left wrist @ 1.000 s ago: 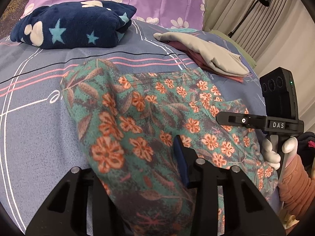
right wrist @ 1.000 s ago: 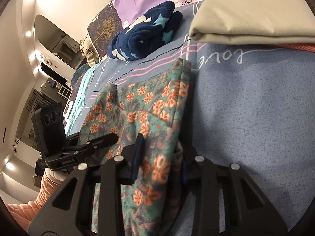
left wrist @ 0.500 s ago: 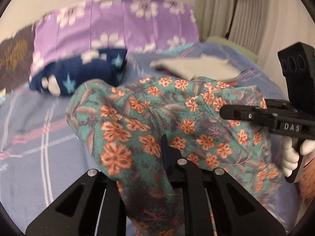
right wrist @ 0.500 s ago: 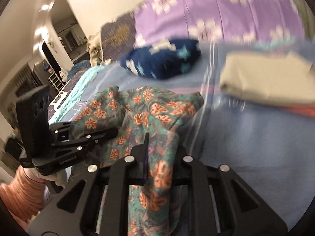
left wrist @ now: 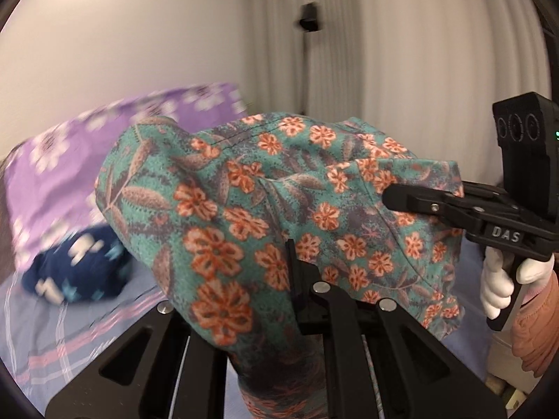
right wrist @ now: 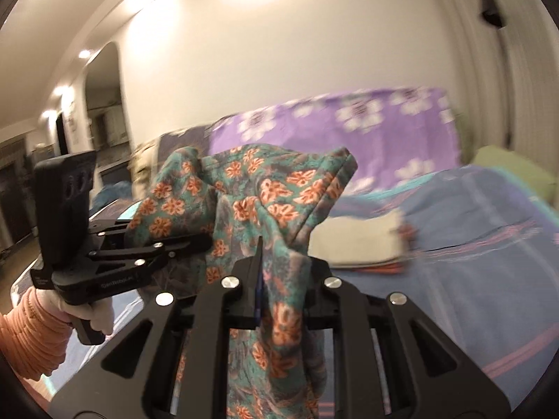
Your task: Fold small clothes
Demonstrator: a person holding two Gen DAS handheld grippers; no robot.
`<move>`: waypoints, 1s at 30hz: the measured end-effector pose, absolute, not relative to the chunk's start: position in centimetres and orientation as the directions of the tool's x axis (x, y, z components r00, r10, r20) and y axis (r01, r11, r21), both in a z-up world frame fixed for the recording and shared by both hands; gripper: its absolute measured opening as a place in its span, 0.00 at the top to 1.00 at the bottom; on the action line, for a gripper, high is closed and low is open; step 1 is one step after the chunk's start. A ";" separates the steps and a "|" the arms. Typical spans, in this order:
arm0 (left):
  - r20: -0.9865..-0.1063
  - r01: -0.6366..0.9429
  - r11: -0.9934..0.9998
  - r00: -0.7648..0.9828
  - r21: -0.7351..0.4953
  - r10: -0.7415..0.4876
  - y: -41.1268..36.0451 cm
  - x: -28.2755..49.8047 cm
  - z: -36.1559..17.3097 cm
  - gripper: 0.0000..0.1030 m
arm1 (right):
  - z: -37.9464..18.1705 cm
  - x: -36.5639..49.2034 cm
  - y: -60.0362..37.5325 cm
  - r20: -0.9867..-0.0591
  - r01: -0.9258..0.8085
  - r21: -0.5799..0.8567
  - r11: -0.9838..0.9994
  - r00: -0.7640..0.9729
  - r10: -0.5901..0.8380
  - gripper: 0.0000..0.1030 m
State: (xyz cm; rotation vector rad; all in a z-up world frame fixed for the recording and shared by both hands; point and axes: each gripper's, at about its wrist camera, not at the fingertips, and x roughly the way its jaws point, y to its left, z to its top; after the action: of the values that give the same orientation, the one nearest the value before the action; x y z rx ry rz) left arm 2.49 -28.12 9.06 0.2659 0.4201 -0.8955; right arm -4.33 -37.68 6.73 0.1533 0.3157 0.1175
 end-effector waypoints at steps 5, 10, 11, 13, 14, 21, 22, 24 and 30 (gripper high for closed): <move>-0.466 0.879 0.473 0.439 0.049 -0.768 -36.8 0.6 9.9 0.90 | 8.2 -9.0 -44.5 -0.292 0.086 0.150 0.985 0.955 -0.039 0.85; -0.498 0.925 0.378 0.342 0.032 -0.797 -45.2 -0.1 9.5 0.90 | 8.3 -12.0 -51.0 -0.329 0.253 0.144 0.957 0.924 -0.195 0.85; -0.502 0.932 0.361 0.326 0.028 -0.801 -46.9 -0.2 9.4 0.90 | 8.2 -12.4 -52.3 -0.339 0.285 0.145 0.947 0.914 -0.223 0.85; -0.510 0.942 0.335 0.303 0.031 -0.805 -49.5 -0.5 9.2 0.90 | 8.0 -12.8 -54.6 -0.353 0.336 0.146 0.930 0.896 -0.268 0.85; -0.516 0.946 0.322 0.293 0.035 -0.805 -51.0 -0.5 9.1 0.90 | 7.9 -12.9 -55.7 -0.358 0.360 0.147 0.921 0.888 -0.290 0.85; -0.551 0.957 0.283 0.266 0.055 -0.791 -58.7 0.6 7.4 0.90 | 6.9 -11.1 -62.3 -0.402 0.511 0.139 0.848 0.812 -0.423 0.85; -0.556 0.958 0.281 0.263 0.053 -0.789 -59.3 0.7 7.2 0.90 | 6.7 -10.8 -62.9 -0.411 0.523 0.136 0.842 0.803 -0.432 0.85; -0.569 0.960 0.275 0.254 0.049 -0.782 -60.5 1.2 6.6 0.90 | 6.0 -9.8 -64.2 -0.430 0.543 0.137 0.828 0.786 -0.444 0.85; -0.578 0.961 0.260 0.266 0.095 -0.772 -63.3 2.2 5.0 0.90 | 3.8 -7.8 -67.6 -0.489 0.591 0.150 0.793 0.741 -0.460 0.85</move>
State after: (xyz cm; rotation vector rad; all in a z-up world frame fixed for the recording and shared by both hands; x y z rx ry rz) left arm 2.23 -63.34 4.96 0.4803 0.4654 -1.2316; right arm -7.82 -67.63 3.84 0.3071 0.4500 -0.5860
